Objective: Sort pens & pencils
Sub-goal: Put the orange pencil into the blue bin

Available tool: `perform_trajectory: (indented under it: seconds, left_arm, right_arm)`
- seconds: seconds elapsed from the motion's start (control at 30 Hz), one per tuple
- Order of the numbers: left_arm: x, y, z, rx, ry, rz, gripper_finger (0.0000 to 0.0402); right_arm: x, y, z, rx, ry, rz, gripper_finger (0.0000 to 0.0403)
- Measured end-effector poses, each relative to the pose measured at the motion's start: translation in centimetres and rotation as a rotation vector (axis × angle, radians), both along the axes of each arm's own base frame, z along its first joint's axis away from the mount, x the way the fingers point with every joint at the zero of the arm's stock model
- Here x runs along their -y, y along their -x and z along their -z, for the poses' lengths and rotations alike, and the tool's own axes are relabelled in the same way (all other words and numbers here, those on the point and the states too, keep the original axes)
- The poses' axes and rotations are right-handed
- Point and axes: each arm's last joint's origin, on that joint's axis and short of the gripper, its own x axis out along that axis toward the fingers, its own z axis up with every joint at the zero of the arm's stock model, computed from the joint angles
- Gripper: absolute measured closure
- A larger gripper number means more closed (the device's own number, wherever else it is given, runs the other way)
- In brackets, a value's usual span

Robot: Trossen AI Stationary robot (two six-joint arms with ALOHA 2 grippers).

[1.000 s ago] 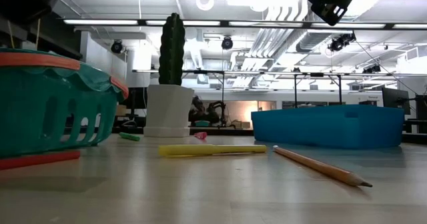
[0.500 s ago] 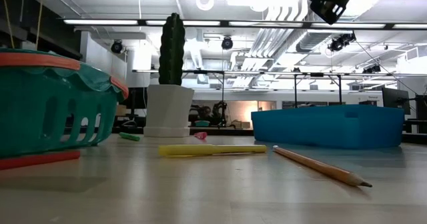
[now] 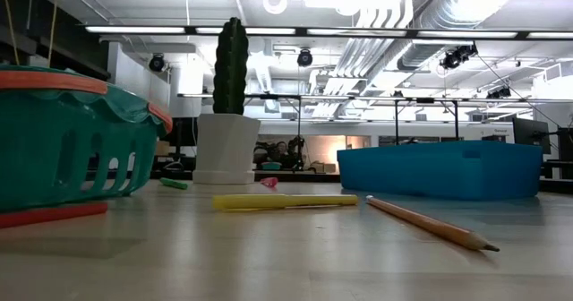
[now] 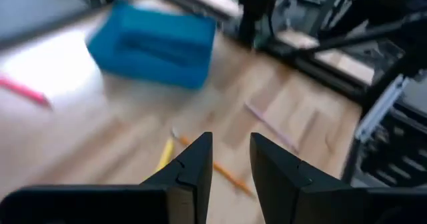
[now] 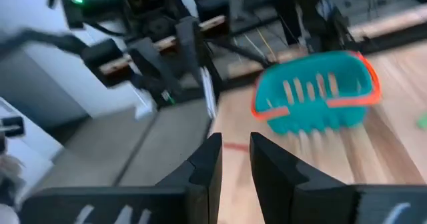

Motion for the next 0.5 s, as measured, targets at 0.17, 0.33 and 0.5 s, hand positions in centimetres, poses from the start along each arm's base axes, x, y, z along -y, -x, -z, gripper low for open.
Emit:
perform_trajectory:
  seconds: [0.17, 0.33, 0.5]
  left_arm:
    - [-0.8, 0.6, -4.2, 0.019, -0.133, 0.022, 0.0314]
    - [-1.6, 1.8, -8.1, 0.004, -0.223, 0.073, 0.0314]
    - [-2.5, 3.4, -10.6, -0.012, -0.285, 0.142, 0.0314]
  right_arm:
    - [0.3, -0.2, -1.1, 0.094, -0.088, 0.022, 0.0334]
    - [1.2, -0.5, -1.6, 0.131, -0.134, 0.063, 0.0334]
    - [1.9, -0.6, -2.2, 0.186, -0.177, 0.09, 0.0334]
